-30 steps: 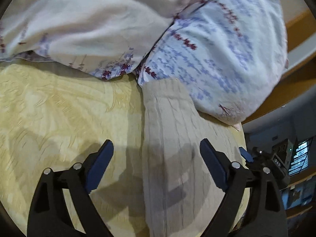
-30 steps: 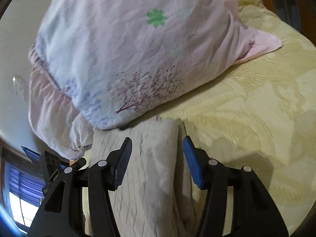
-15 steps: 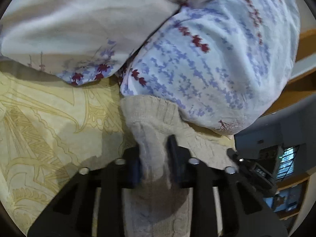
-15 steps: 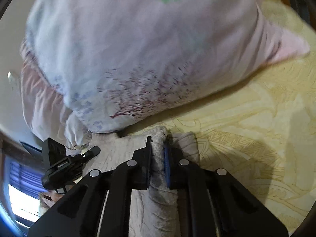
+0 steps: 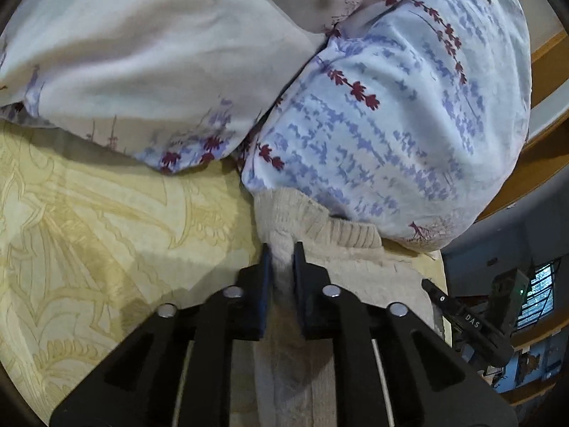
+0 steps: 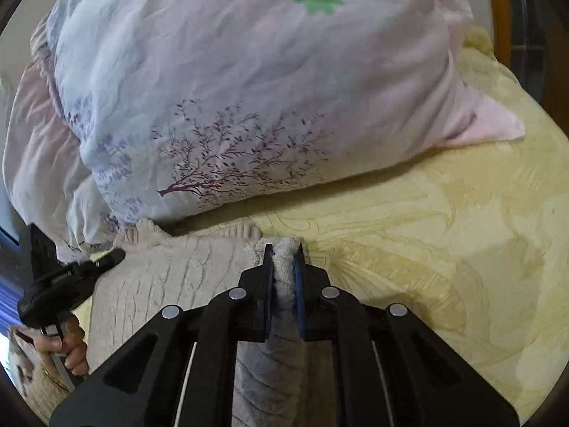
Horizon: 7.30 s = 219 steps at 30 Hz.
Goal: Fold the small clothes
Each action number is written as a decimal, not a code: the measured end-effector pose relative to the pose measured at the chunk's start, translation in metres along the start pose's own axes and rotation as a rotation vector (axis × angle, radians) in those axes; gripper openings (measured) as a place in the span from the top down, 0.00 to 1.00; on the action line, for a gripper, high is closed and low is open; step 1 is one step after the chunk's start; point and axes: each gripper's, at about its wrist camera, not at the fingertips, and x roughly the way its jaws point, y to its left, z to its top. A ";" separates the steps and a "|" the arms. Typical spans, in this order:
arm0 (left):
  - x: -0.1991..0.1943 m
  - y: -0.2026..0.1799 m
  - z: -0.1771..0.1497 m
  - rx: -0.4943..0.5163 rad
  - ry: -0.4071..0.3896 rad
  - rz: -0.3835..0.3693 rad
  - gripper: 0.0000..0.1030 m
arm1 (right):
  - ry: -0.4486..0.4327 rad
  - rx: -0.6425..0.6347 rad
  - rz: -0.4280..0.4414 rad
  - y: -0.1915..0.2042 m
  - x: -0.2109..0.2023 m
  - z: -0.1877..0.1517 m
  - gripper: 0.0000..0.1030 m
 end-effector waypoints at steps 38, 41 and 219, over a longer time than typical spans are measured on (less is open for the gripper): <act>-0.065 -0.026 -0.080 0.174 0.041 -0.054 0.17 | 0.007 0.217 0.265 -0.039 -0.061 -0.068 0.31; -0.055 -0.031 -0.081 0.184 0.079 -0.045 0.16 | 0.048 0.210 0.257 -0.033 -0.048 -0.062 0.31; -0.166 0.049 -0.213 0.381 -0.101 0.508 0.02 | -0.013 -0.372 -0.309 0.182 -0.037 -0.254 0.01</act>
